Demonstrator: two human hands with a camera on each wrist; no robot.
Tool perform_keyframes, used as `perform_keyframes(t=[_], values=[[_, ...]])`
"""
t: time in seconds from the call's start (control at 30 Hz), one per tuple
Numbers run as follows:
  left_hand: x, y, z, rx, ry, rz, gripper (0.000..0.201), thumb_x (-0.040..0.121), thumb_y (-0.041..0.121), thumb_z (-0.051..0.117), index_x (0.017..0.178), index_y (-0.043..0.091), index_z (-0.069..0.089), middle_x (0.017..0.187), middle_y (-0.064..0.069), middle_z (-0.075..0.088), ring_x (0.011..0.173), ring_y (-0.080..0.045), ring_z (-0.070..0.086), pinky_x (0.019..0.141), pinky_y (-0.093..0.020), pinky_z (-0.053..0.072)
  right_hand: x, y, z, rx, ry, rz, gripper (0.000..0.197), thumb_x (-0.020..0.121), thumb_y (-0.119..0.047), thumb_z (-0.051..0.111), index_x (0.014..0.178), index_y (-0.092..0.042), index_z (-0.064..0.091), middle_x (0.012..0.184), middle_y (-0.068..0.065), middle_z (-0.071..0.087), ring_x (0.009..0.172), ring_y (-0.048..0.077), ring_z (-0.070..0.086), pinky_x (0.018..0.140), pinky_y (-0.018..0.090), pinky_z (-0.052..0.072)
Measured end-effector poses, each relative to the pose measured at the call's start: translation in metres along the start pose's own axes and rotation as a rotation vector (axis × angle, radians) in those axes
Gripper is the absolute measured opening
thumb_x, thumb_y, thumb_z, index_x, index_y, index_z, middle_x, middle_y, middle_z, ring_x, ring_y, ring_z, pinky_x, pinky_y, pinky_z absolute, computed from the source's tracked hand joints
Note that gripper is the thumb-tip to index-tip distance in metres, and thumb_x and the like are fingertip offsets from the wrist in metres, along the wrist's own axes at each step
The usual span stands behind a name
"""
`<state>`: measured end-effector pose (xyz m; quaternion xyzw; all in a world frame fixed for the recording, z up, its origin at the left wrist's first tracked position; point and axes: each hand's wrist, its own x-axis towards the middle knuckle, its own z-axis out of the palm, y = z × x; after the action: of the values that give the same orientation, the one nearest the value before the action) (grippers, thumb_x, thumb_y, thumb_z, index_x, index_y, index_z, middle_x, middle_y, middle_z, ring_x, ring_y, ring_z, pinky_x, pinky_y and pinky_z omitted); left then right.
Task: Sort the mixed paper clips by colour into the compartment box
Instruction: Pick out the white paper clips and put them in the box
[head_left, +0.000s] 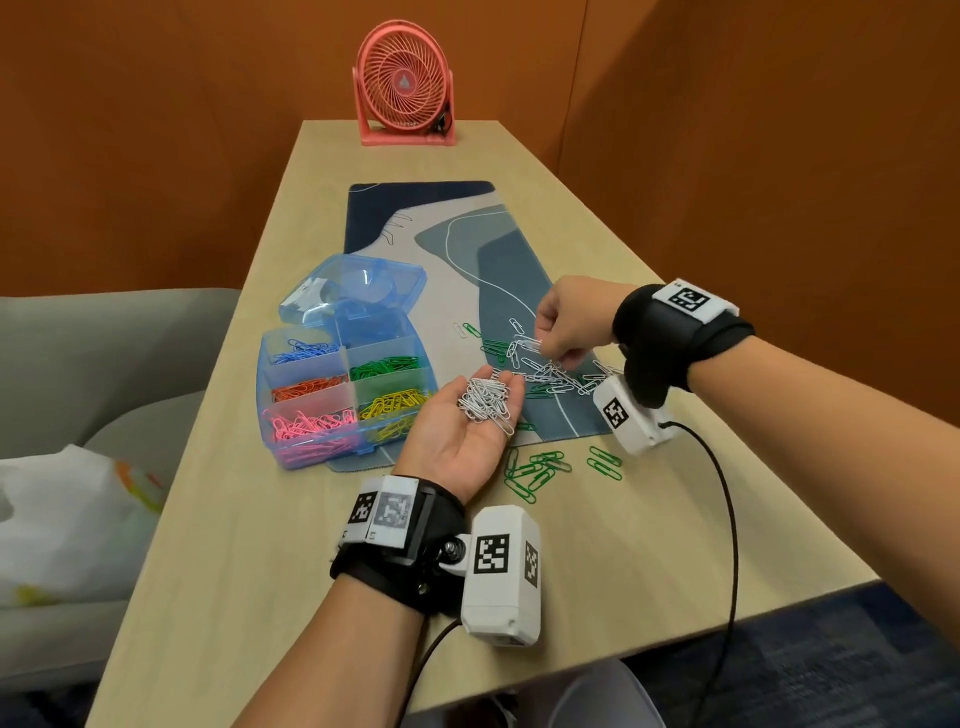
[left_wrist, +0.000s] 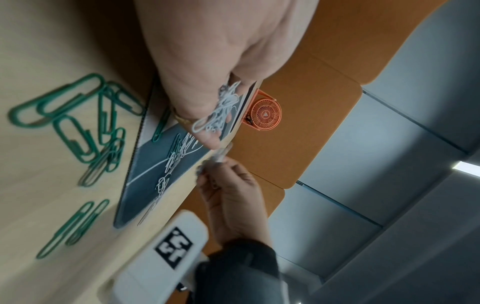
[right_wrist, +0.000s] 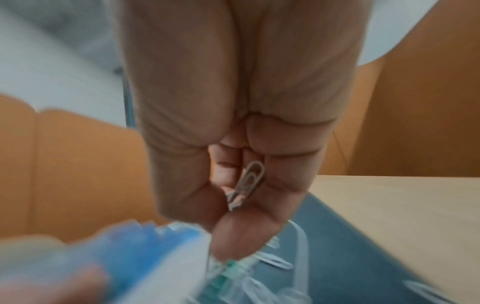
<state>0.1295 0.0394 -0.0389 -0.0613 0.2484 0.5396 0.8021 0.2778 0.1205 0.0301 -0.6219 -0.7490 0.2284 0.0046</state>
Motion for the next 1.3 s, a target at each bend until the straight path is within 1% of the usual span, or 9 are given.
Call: perform_keyframes(t=[0.13,0.23,0.4,0.57,0.67,0.83,0.93,1.03,1.3], values=[[-0.002,0.0,0.001,-0.049,-0.026,-0.011,0.034,0.103,0.019,0.031,0.11,-0.007,0.052,0.102,-0.03,0.056,0.099,-0.035,0.055,0.097,-0.048,0.041,-0.017,-0.029,-0.002,0.114,-0.042,-0.148,0.009,0.078,-0.001,0.066,0.076,-0.009,0.066,0.066,0.005,0.068,0.055,0.011,0.063,0.06,0.021,0.056],[-0.005,-0.001,0.002,-0.073,-0.084,-0.023,0.038,0.103,0.018,0.027,0.113,-0.011,0.05,0.107,-0.035,0.058,0.11,-0.039,0.053,0.105,-0.047,0.036,-0.022,-0.045,0.005,0.088,-0.086,-0.217,0.007,0.077,-0.005,0.069,0.078,-0.012,0.068,0.068,0.0,0.068,0.055,0.006,0.062,0.057,0.016,0.053],[-0.003,0.001,0.0,-0.083,-0.069,-0.037,0.04,0.103,0.02,0.028,0.118,-0.01,0.049,0.129,-0.03,0.05,0.123,-0.039,0.047,0.107,-0.047,0.034,-0.016,-0.036,-0.002,0.026,-0.036,-0.168,0.011,0.082,-0.011,0.065,0.089,-0.014,0.074,0.082,0.0,0.072,0.063,0.01,0.066,0.064,0.021,0.056],[0.0,0.0,0.0,-0.008,-0.025,-0.032,0.036,0.103,0.021,0.031,0.107,-0.006,0.053,0.107,-0.028,0.056,0.124,-0.037,0.047,0.104,-0.047,0.036,0.005,-0.002,0.006,-0.151,0.032,0.014,0.011,0.085,-0.009,0.062,0.089,-0.007,0.073,0.088,0.009,0.074,0.068,0.017,0.066,0.076,0.033,0.058],[0.0,-0.001,-0.001,0.019,-0.027,-0.022,0.035,0.103,0.022,0.03,0.106,-0.005,0.053,0.101,-0.027,0.057,0.123,-0.036,0.047,0.103,-0.046,0.038,0.011,0.01,0.013,-0.163,-0.041,0.07,0.016,0.081,-0.005,0.068,0.094,-0.012,0.071,0.088,0.005,0.071,0.062,0.014,0.063,0.071,0.029,0.057],[0.0,-0.001,-0.001,0.033,-0.031,-0.007,0.035,0.103,0.022,0.03,0.104,-0.004,0.053,0.1,-0.027,0.057,0.123,-0.035,0.047,0.097,-0.047,0.039,0.012,0.01,0.017,-0.299,-0.168,0.038,0.043,0.073,-0.018,0.081,0.111,-0.02,0.059,0.101,0.007,0.067,0.08,0.024,0.069,0.072,0.032,0.057],[-0.001,-0.002,0.0,0.043,-0.036,-0.003,0.034,0.103,0.021,0.03,0.103,-0.004,0.053,0.098,-0.026,0.058,0.123,-0.034,0.047,0.095,-0.046,0.039,0.013,0.012,0.018,-0.297,-0.139,0.015,0.035,0.074,-0.017,0.081,0.104,-0.017,0.063,0.097,0.008,0.069,0.066,0.016,0.064,0.062,0.025,0.051],[-0.001,-0.002,0.0,0.036,-0.037,-0.002,0.035,0.103,0.021,0.03,0.103,-0.004,0.053,0.097,-0.026,0.058,0.124,-0.034,0.047,0.096,-0.047,0.039,0.014,0.013,0.017,-0.281,-0.108,0.03,0.023,0.076,-0.015,0.079,0.096,-0.011,0.068,0.09,0.007,0.071,0.059,0.012,0.061,0.064,0.025,0.052],[-0.001,-0.001,0.0,0.032,-0.039,-0.008,0.035,0.103,0.022,0.029,0.103,-0.004,0.053,0.098,-0.026,0.057,0.125,-0.033,0.047,0.098,-0.045,0.038,0.012,0.011,0.022,-0.325,-0.121,0.056,0.01,0.08,-0.015,0.067,0.088,-0.008,0.069,0.084,0.011,0.071,0.065,0.018,0.059,0.071,0.031,0.054]])
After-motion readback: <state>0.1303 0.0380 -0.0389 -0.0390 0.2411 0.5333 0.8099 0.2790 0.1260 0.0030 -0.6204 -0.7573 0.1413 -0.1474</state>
